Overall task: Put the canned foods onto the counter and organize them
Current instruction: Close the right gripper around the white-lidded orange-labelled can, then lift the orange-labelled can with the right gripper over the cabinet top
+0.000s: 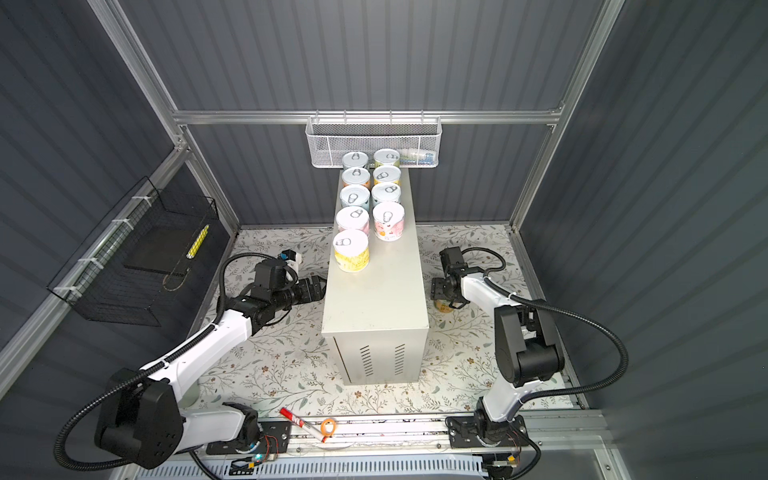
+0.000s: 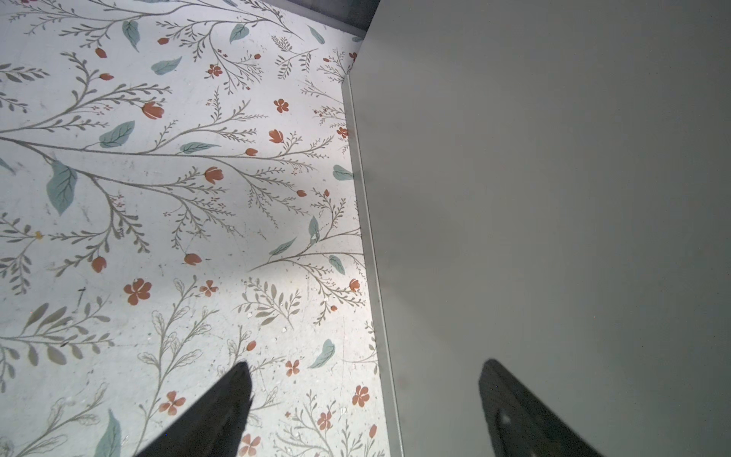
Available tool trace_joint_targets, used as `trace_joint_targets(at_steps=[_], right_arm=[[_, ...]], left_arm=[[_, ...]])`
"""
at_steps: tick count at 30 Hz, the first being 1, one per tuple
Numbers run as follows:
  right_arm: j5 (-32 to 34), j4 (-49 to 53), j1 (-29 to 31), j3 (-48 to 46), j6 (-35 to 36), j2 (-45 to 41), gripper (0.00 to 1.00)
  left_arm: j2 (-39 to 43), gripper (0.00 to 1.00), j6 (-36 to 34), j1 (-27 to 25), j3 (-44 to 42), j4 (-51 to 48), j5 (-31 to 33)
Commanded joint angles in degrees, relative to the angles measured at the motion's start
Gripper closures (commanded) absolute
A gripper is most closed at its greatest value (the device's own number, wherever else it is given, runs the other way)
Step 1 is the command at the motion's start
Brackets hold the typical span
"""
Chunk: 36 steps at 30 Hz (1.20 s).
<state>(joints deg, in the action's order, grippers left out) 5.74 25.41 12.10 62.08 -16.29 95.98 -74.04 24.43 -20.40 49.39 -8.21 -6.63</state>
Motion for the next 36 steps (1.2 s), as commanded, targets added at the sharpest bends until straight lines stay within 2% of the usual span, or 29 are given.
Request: trace_joint_targets(at_steps=[1, 7, 11, 20, 25, 32, 36], right_arm=[[-3.09, 3.14, 0.34, 3.65, 0.30, -6.60, 1.00], [-8.48, 14.27, 0.35, 9.70, 1.38, -15.56, 1.00], [-9.70, 21.27, 0.36, 14.27, 2.00, -20.73, 1.00], [-12.85, 32.46, 0.98, 29.45, 5.81, -26.61, 1.00], [-12.39, 40.15, 2.34, 41.74, 8.85, -24.14, 1.00], [-12.04, 53.40, 4.34, 66.46, 13.44, -14.84, 1.00], [-11.69, 53.17, 7.71, 72.38, 13.84, -11.88, 1.00]], left_arm=[[1.62, 0.09, -1.46, 0.21, 0.12, -2.10, 0.66], [2.67, 0.09, -2.43, 0.22, 0.49, -3.33, 1.27], [2.61, 0.09, -2.80, 0.23, 0.62, -3.56, 1.19], [1.78, 0.09, -3.59, 0.24, 1.93, -4.01, -0.35], [2.12, 0.09, -3.75, 0.27, 1.96, -4.20, -0.56], [2.50, 0.09, -3.83, 0.27, 1.60, -3.85, -1.85], [2.28, 0.10, -3.76, 0.27, 1.70, -3.63, -2.50]])
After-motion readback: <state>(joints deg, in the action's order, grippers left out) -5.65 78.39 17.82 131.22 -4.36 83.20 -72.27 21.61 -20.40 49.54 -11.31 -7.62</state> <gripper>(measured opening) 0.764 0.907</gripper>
